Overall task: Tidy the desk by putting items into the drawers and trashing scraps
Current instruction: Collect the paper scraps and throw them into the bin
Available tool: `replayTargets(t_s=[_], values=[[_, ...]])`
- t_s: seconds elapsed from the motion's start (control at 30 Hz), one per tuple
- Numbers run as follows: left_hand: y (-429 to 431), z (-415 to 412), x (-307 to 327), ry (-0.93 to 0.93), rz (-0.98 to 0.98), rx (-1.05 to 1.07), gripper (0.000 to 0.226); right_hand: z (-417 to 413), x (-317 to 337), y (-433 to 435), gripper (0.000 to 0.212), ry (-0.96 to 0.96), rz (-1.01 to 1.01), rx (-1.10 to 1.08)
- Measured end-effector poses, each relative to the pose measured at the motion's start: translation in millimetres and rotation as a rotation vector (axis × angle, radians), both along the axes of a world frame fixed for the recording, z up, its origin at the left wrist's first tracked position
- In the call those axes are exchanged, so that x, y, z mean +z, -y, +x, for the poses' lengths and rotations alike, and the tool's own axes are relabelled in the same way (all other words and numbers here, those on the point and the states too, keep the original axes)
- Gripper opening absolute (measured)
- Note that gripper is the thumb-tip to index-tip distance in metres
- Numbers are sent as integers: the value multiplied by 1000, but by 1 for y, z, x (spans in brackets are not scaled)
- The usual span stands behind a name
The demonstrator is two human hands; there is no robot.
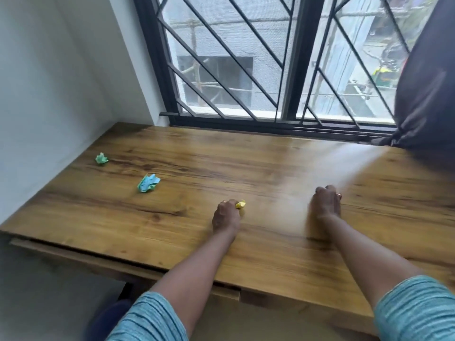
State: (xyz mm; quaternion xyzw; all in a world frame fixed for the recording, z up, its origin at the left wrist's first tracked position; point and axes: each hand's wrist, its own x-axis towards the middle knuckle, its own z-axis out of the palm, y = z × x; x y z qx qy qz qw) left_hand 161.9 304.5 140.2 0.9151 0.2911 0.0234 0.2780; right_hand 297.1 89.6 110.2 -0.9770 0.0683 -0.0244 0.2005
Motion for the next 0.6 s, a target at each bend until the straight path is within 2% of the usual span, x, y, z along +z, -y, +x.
replayTargets(t_s=[0.1,0.23,0.43,0.6], values=[[-7,-10,3,35,6,-1,31,-16,1,-34,27,54,96,70],[-32,-28,4,67,8,-2,29,-54,10,-95,34,144,163,281],[-100,-79,9,187,7,34,32,-129,15,-216,26,161,299,617],[-175,-138,4,221,36,136,32,-201,19,-316,40,161,384,792]])
